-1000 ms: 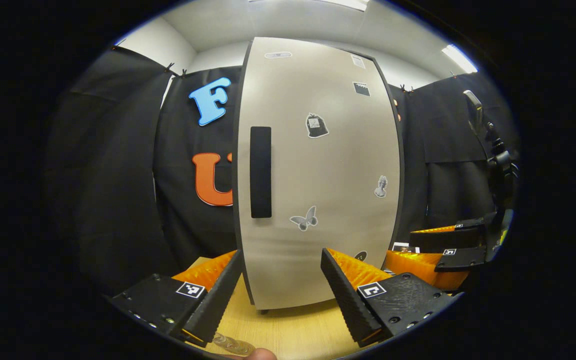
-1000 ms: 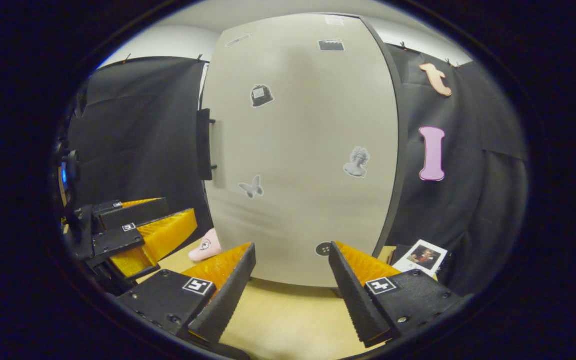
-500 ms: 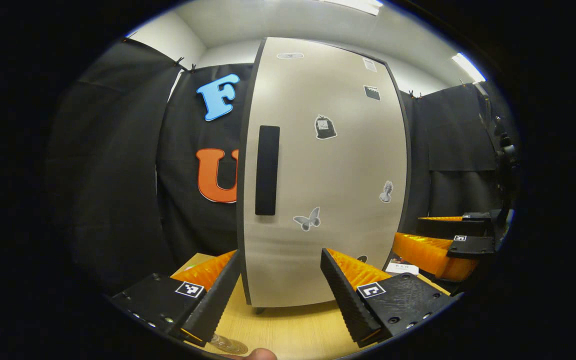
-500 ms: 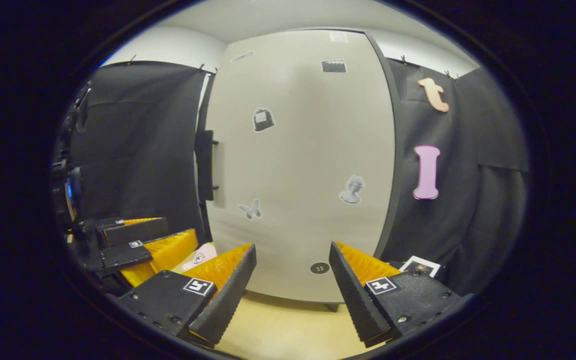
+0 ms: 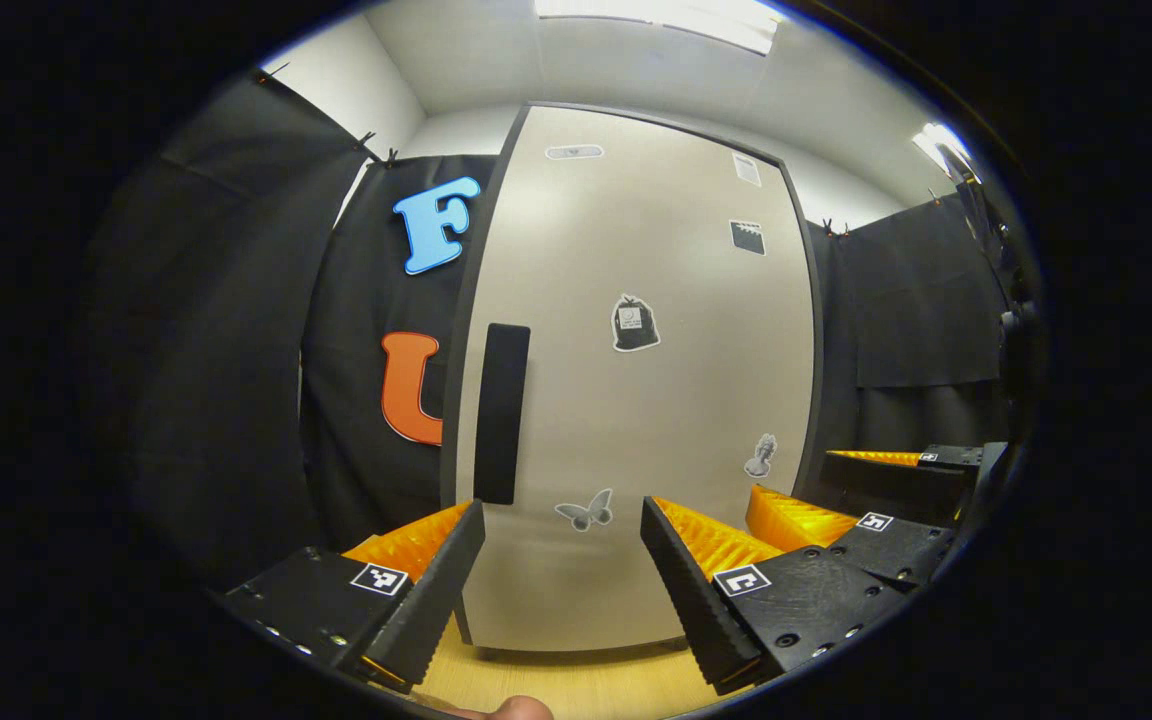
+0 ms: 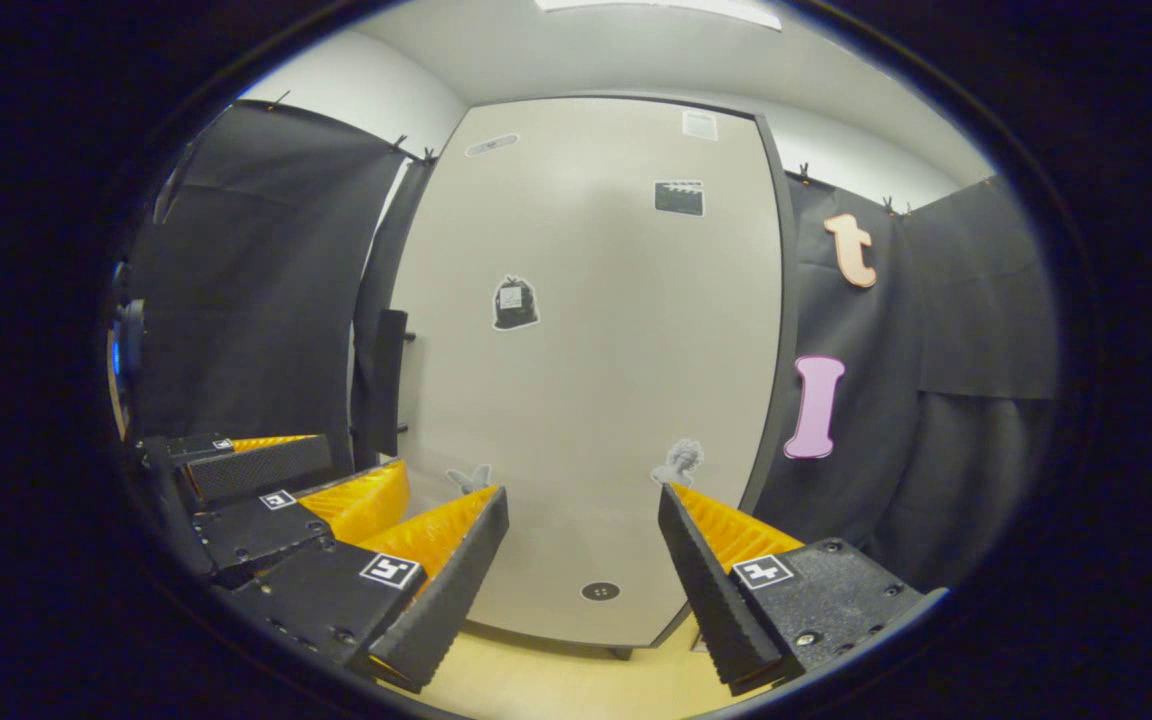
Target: Open the cabinet door with the right hand, grasp the bottle in the cabinet with the left hand and place it on the coaster, then close the cabinet door with the right hand.
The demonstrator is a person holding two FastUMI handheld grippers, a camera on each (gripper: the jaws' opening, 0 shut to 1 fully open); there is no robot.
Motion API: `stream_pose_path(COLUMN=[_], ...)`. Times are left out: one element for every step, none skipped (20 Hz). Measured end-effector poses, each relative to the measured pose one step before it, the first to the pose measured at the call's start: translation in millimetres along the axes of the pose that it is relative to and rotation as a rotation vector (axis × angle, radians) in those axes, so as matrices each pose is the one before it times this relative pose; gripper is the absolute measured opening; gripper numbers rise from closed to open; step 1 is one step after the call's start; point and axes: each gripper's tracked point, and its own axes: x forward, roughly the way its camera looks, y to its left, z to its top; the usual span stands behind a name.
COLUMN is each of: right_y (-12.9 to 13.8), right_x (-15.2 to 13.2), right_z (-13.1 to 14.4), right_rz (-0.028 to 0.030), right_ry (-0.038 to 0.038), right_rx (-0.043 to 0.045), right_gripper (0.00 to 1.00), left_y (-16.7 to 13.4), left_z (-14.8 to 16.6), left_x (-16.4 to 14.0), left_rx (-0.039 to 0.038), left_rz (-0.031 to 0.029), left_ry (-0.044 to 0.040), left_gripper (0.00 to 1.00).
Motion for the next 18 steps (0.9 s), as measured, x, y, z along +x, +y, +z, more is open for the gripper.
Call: stream_pose_path(right_y=[-2.01,-1.67,-1.11,-0.32,-0.31,-0.32,-2.08,-3.60,-2.20,-1.34,-1.33,-0.40,-0.60,0.71,0.27,-1.41,-1.78,-1.11], right_x=[0.16,-0.01,0.51,-0.40,-1.16,-1.89,-0.28,-1.68,-0.16,-0.58,-0.58,-1.57,-0.60,-1.16,-0.48,-1.35,-0.34,-1.06], right_z=[-1.52,-1.47,-1.39,-1.30,-1.05,0.23,0.29,0.84,-0.92,-0.95,-1.02,-0.53,-1.20,0.08,-0.45,0.31,-0.07,0.40], right_rz=[-0.00847,-0.00677,-0.00408,-0.00436,-0.00354,-0.00326,-0.00707,-0.01268,-0.00671,-0.00370,-0.00217,-0.00069,0.00004,0.00380,0.00157,-0.00235,-0.00331,-0.00052], right_ry=[0.00486,0.00629,0.00430,0.00468,0.00206,-0.00370,-0.00529,-0.00344,0.00018,0.00267,0.00158,0.00157,0.00173,0.00088,0.00208,-0.00033,-0.00207,-0.00166], right_rx=[0.00583,0.00332,0.00224,-0.00248,-0.00477,-0.00728,-0.00531,-0.00152,0.00271,0.00482,0.00588,0.00234,-0.00062,-0.00082,-0.00180,-0.00213,0.00048,0.00264], right_gripper=[0.99,1.00,0.99,0.99,0.99,0.99,0.99,0.99,0.99,0.99,0.99,0.99,0.99,0.99,0.99,0.99,0.99,0.99], left_y=[-1.07,0.41,1.59,0.79,0.21,0.28,-1.26,-1.00,-1.38,-2.16,-0.97,-0.32,-0.52,-1.44,-0.09,1.69,1.50,0.88], left_z=[0.27,-4.56,-4.12,-0.76,-1.02,0.35,0.22,2.19,2.75,4.52,2.63,1.12,-1.79,-3.33,-2.95,-2.36,-1.46,-0.28], left_x=[-0.85,1.18,0.14,-0.46,0.18,-1.32,0.23,-1.35,-1.96,0.48,-0.48,-1.23,-0.29,-1.16,-0.25,-0.17,0.24,0.34], left_rx=[0.00126,0.01776,0.02441,0.01855,0.01141,0.00562,0.00323,0.00242,-0.00358,-0.00601,-0.00151,0.00246,0.00014,-0.00105,0.00016,-0.00021,-0.00265,-0.00534], left_rz=[0.00315,0.00530,0.01238,0.01261,0.00978,0.00791,-0.00041,0.00383,-0.00424,-0.00414,-0.00078,0.00163,-0.00026,-0.00439,0.00140,0.00512,0.00465,0.00651], left_ry=[-0.00624,0.00534,0.00337,-0.00005,0.00163,0.00005,-0.00073,-0.00696,-0.01253,-0.01491,-0.00865,-0.00375,0.00578,0.01436,0.01109,0.00865,0.00486,0.00296], left_gripper=[0.95,0.95,0.95,0.95,0.95,0.95,0.95,0.95,0.95,0.95,0.95,0.95,0.95,0.95,0.95,0.95,0.95,0.95])
